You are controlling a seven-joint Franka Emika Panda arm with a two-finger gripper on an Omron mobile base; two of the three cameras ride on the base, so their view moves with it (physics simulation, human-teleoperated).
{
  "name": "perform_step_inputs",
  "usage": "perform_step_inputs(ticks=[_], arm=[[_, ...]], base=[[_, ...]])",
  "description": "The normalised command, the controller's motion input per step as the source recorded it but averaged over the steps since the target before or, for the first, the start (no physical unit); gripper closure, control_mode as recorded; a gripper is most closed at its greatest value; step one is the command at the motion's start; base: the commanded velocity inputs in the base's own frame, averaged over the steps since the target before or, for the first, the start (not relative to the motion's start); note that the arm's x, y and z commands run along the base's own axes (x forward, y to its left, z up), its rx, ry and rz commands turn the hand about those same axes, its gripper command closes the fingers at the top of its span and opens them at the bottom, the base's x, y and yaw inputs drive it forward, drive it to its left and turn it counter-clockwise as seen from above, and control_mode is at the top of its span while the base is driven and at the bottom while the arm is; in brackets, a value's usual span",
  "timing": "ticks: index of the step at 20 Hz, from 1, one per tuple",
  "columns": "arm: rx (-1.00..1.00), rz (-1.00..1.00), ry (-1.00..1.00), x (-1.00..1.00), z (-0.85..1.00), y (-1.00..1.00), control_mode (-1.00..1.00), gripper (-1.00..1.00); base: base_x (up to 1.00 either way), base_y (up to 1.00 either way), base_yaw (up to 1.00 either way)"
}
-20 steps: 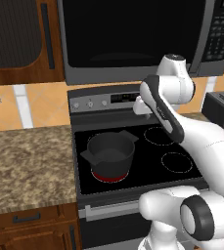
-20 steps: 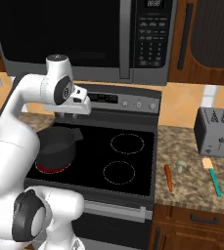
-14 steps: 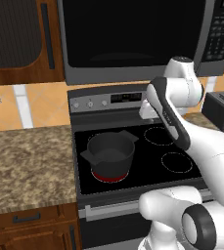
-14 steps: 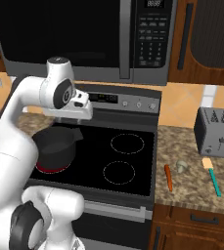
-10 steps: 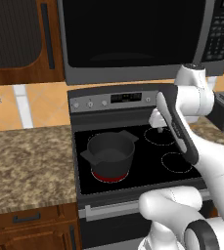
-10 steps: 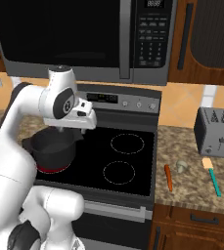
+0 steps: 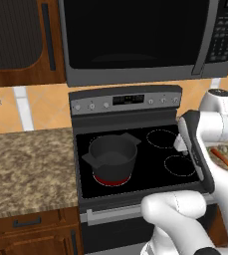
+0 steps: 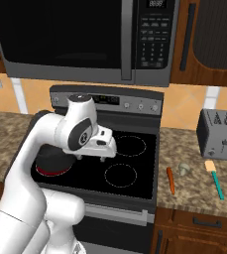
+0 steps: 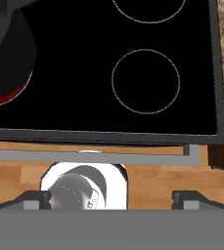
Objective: Put the carrot and mushroom in the pot. Retrieve the spatula and lightly stir the vegetables in the pot.
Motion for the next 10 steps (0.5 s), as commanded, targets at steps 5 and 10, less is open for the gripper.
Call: perform_step_inputs(ticks=[5,10], arm=[[-0.03,-0.06,0.07,0.01,-0.29,-0.84,-1.0,-1.0],[0.0,-0.08,0.09,0.21,-0.2,-0.7,-1.0,-1.0]], base=[[0.0,0.0,0.0],[0.0,0.0,0.0]])
